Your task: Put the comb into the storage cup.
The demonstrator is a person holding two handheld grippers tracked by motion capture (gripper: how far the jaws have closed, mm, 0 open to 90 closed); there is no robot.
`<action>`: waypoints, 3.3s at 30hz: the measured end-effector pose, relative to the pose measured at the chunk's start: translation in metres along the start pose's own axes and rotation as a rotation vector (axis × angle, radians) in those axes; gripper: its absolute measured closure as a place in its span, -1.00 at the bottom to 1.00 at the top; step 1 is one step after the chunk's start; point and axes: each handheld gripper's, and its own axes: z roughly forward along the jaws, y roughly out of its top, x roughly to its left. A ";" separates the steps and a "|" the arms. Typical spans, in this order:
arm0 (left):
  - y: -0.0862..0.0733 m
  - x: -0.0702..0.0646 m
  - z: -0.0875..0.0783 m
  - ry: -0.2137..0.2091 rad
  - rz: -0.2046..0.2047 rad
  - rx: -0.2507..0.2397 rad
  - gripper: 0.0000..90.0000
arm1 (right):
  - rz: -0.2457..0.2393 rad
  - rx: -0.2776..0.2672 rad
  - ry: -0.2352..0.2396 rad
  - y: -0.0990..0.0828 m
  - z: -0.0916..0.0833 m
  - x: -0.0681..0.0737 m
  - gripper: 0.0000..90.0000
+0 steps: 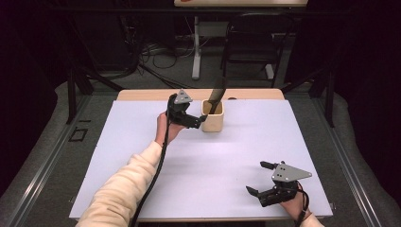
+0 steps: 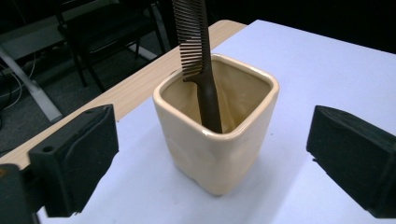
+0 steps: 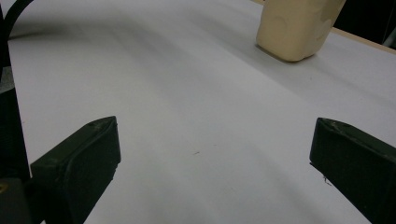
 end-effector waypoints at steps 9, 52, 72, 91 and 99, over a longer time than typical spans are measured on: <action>-0.009 0.004 -0.020 0.018 -0.010 -0.006 -1.00 | 0.006 0.007 0.012 -0.001 0.001 -0.001 -0.97; -0.078 -0.019 -0.097 0.102 -0.062 -0.008 -1.00 | 0.008 0.021 0.002 -0.001 0.003 0.000 -0.98; -0.117 -0.029 -0.128 0.139 -0.105 0.000 -1.00 | 0.003 0.018 0.001 0.000 0.002 0.001 -0.98; -0.144 -0.044 -0.150 0.124 -0.121 0.012 -1.00 | 0.003 0.014 -0.001 0.000 0.002 0.000 -0.98; -0.153 -0.052 -0.162 0.128 -0.125 0.009 -1.00 | 0.004 0.015 -0.003 0.000 0.002 0.001 -0.98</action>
